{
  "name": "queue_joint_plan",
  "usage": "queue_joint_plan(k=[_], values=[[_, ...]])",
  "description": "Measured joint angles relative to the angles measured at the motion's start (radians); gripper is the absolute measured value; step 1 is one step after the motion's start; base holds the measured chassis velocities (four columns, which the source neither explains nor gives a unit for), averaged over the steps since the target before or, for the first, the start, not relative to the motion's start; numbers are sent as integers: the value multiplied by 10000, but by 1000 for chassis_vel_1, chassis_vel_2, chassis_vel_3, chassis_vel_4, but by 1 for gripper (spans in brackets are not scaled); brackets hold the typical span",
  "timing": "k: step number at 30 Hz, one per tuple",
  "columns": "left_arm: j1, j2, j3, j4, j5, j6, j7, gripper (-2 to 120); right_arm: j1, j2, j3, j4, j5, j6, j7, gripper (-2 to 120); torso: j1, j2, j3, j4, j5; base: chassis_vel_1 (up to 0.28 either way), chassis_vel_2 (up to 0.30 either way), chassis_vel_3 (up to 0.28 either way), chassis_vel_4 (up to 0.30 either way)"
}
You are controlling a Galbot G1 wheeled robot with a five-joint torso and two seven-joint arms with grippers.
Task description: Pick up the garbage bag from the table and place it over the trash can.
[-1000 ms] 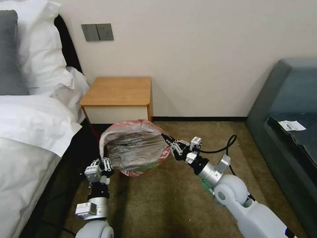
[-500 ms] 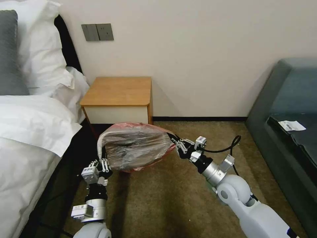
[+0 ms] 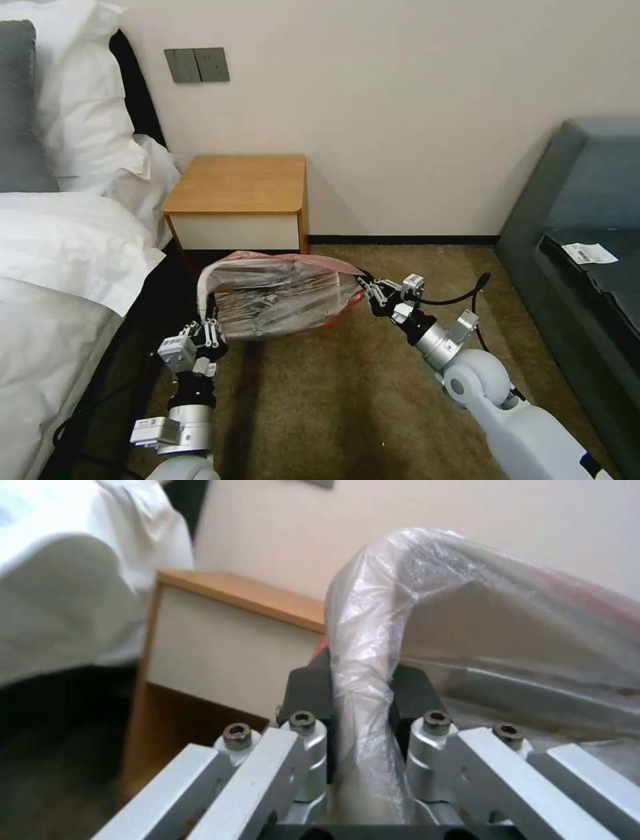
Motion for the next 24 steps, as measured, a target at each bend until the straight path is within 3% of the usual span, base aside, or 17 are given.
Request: queue_joint_plan(k=[6,16,20,22,24], values=[[321,10,643,-300,-367,231,113,11,353,175,-70,-354,-61,1,-167,0,-1,0,0,1,0,0,0,0,0],[360,31,843,-695,-814,343,75,11,308,306,-76,-641,-247,80,-291,0,-1,0,0,0,0,0,0,0,0],[114,-64,646,-1011,-1516,513,26,11,227,424,-102,-593,-234,109,-315,0,-1,0,0,-1,0,0,0,0,0],[-105,-109,428,-1296,-2544,739,-41,11,141,585,-173,-188,589,-12,-138,0,-1,0,0,0,0,0,0,0,0],[-172,-132,372,-1398,-2844,803,-64,11,117,675,-204,-22,867,-81,6,0,-1,0,0,0,-1,0,0,0,0]])
